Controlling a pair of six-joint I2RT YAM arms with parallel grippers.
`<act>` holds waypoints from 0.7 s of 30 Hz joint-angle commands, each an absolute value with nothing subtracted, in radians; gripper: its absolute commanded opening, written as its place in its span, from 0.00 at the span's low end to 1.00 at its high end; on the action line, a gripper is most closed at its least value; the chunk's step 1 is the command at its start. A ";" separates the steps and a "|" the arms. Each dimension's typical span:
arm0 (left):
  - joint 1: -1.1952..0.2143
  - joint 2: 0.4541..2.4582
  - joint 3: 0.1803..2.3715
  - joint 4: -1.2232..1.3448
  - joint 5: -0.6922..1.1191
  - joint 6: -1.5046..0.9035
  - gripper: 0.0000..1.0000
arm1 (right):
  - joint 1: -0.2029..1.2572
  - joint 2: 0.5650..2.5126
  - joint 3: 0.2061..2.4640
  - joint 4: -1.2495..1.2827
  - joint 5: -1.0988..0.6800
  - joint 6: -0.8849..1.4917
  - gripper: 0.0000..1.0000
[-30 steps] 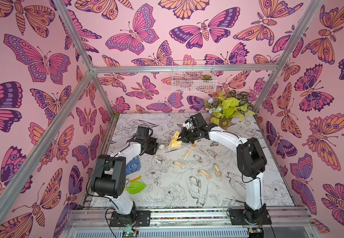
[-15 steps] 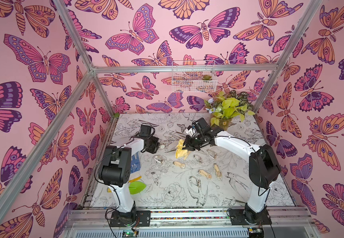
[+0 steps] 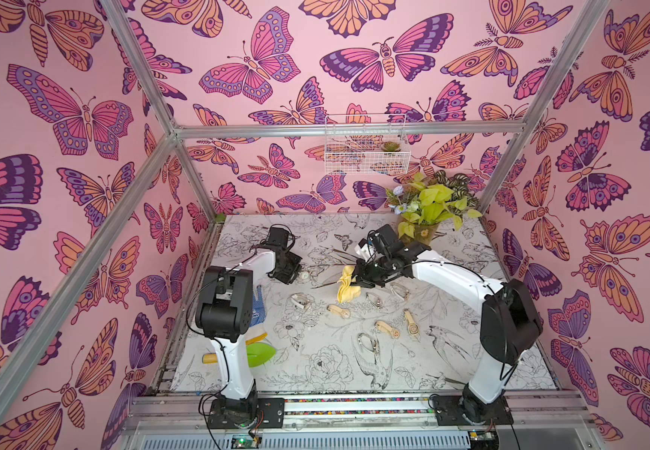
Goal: Wipe the watch dial
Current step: Place the watch at the center of the board.
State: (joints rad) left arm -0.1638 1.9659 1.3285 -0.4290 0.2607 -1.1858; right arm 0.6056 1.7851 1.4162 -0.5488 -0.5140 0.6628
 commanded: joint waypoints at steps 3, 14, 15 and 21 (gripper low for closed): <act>-0.159 1.994 1.351 -0.517 0.223 -1.135 0.20 | 0.612 1.742 1.405 -0.588 -0.492 0.627 0.00; -0.163 1.972 1.359 -0.540 0.203 -1.130 0.42 | 0.606 1.719 1.389 -0.604 -0.482 0.613 0.00; -0.165 1.965 1.362 -0.544 0.200 -1.125 0.46 | 0.604 1.715 1.388 -0.604 -0.482 0.612 0.00; -0.180 1.912 1.384 -0.601 0.159 -1.094 1.00 | 0.574 1.704 1.373 -0.589 -0.489 0.620 0.00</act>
